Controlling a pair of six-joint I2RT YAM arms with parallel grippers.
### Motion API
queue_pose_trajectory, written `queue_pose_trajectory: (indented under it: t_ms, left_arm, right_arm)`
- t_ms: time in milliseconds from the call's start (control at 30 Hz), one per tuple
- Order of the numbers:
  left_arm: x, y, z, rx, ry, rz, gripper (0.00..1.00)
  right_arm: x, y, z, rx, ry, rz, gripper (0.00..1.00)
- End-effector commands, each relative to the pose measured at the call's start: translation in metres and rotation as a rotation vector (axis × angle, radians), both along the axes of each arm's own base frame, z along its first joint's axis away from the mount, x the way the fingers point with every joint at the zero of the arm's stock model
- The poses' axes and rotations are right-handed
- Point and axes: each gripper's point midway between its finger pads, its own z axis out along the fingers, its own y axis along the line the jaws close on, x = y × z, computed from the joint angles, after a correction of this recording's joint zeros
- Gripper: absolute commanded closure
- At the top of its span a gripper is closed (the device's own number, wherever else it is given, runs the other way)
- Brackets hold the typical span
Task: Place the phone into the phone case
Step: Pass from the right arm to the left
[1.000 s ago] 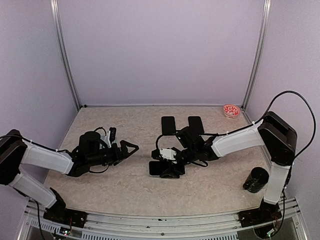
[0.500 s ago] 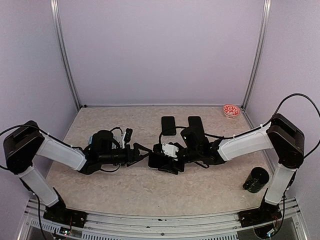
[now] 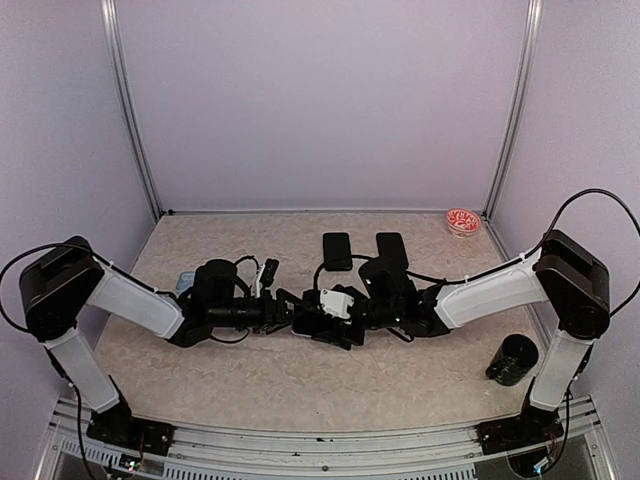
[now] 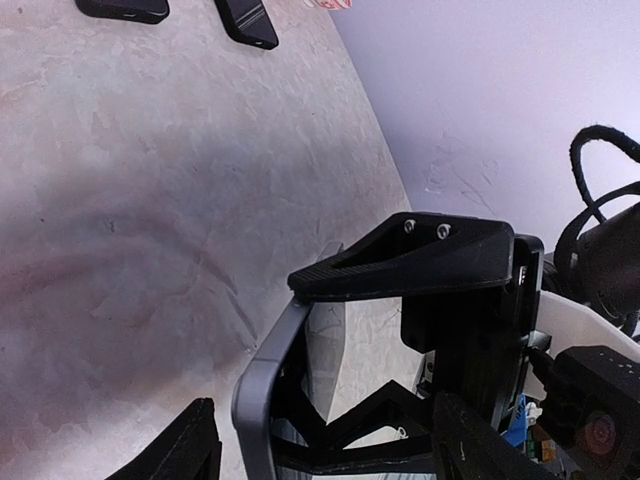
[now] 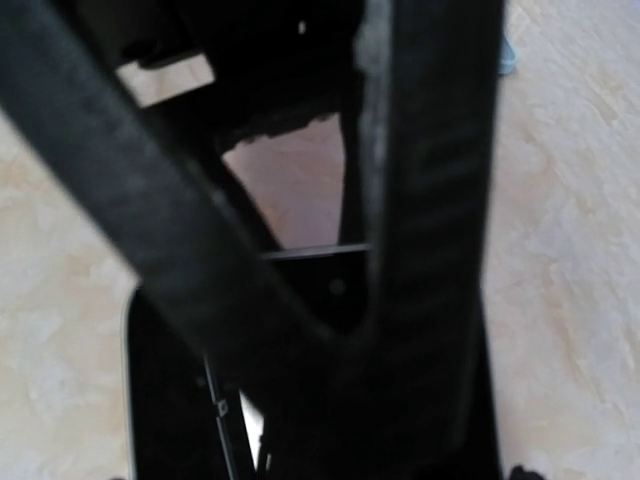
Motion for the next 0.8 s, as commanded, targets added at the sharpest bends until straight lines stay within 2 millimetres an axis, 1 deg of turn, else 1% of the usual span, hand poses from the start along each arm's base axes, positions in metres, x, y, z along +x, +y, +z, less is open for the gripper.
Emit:
queue_pose_trajectory:
  t_ms: [0,133,333,467,633,767]
  left_arm:
    - [-0.0031,-0.0113,0.0117,-0.047,-0.023,-0.048,0.34]
    - [-0.0047,-0.0139,0.0113,-0.056,-0.017,-0.060,0.40]
    - [-0.0049,-0.0165,0.0059,-0.052,-0.003,-0.062,0.51]
    - [-0.0049,-0.0168,0.0035,-0.051,0.003,-0.061,0.61]
    - [-0.0047,-0.0168,0.0038,-0.053,0.000,-0.062,0.78]
    - [-0.0049,-0.0174,0.0035,-0.054,0.002,-0.064,0.86]
  right_arm:
    - [0.0015,0.0107,0.0362,0.088,-0.084,-0.002,0.37]
    - [0.0003,0.0124,0.0353,0.084,-0.091,-0.003,0.36]
    - [-0.0018,0.0156,0.0357,0.086,-0.100,-0.001,0.35]
    - [-0.0021,0.0167,0.0377,0.086,-0.107,0.001,0.35]
    - [-0.0023,0.0172,0.0388,0.085,-0.113,0.002,0.35]
    - [-0.0021,0.0175,0.0385,0.084,-0.116,0.000,0.35]
